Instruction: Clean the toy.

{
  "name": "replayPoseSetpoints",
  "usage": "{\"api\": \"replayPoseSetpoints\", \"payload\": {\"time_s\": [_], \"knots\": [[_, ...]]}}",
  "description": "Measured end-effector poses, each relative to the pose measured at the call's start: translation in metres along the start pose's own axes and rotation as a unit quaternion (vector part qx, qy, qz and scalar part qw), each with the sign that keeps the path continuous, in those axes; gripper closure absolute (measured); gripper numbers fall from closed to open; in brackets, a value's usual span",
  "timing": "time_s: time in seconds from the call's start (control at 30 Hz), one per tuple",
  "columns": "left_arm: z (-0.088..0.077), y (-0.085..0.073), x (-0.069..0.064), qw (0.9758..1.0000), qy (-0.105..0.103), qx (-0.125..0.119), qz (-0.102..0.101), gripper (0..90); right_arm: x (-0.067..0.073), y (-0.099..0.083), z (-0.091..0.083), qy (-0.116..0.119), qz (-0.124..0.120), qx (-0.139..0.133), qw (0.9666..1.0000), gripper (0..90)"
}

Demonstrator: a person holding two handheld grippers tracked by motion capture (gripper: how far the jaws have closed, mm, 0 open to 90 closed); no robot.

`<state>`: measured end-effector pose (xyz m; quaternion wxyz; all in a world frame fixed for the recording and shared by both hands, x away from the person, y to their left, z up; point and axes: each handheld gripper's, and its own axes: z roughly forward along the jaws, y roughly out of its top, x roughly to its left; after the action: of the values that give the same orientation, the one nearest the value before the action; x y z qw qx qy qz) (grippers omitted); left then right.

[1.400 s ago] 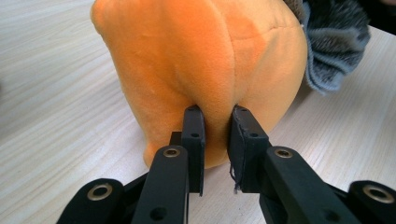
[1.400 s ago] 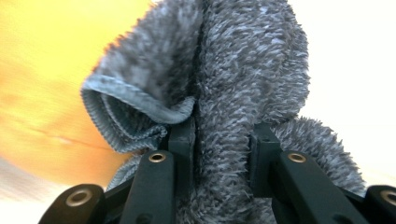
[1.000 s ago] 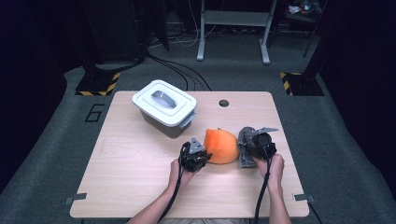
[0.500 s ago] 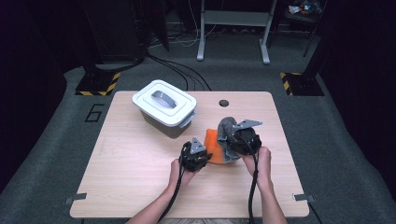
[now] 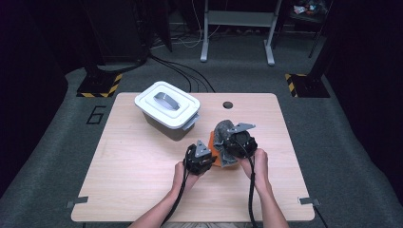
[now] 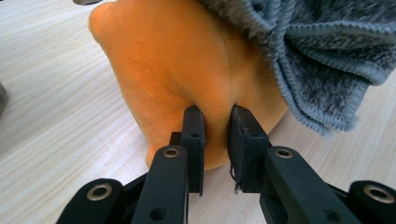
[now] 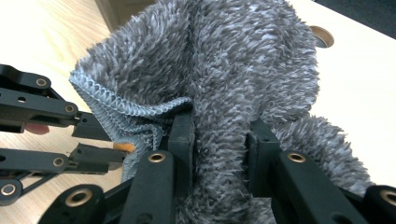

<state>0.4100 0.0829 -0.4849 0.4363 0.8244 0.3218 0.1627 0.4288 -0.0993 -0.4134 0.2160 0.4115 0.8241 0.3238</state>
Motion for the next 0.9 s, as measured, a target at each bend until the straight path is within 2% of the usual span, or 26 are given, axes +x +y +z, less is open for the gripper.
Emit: {"api": "replayPoseSetpoints", "payload": {"time_s": [0.03,0.07,0.2,0.3,0.57,0.8,0.9], "knots": [[0.0,0.0,0.0,1.0,0.001,-0.001,-0.001,77.1,-0.002,-0.001,0.0,-0.002,-0.004,-0.003,1.0,68.2],[0.0,0.0,0.001,1.0,-0.001,0.0,-0.002,77.1,-0.002,-0.001,-0.001,-0.006,0.003,0.001,1.0,68.2],[0.0,-0.001,0.002,1.0,-0.004,0.0,-0.004,77.0,-0.008,-0.005,-0.002,-0.008,0.005,0.002,1.0,68.1],[0.0,-0.001,0.001,1.0,-0.005,0.0,-0.003,77.0,-0.013,-0.01,-0.003,-0.01,0.024,0.005,0.9997,68.1],[0.0,-0.002,0.002,1.0,-0.004,-0.002,-0.005,77.0,-0.029,-0.024,-0.005,-0.022,0.047,0.011,0.9986,68.0],[0.001,-0.002,0.002,1.0,-0.004,-0.002,-0.002,77.0,-0.047,-0.042,-0.001,-0.029,0.083,0.021,0.9959,67.9],[0.001,-0.002,0.002,1.0,-0.003,-0.001,-0.004,77.0,-0.056,-0.05,0.004,-0.038,0.095,0.037,0.994,67.8]]}}
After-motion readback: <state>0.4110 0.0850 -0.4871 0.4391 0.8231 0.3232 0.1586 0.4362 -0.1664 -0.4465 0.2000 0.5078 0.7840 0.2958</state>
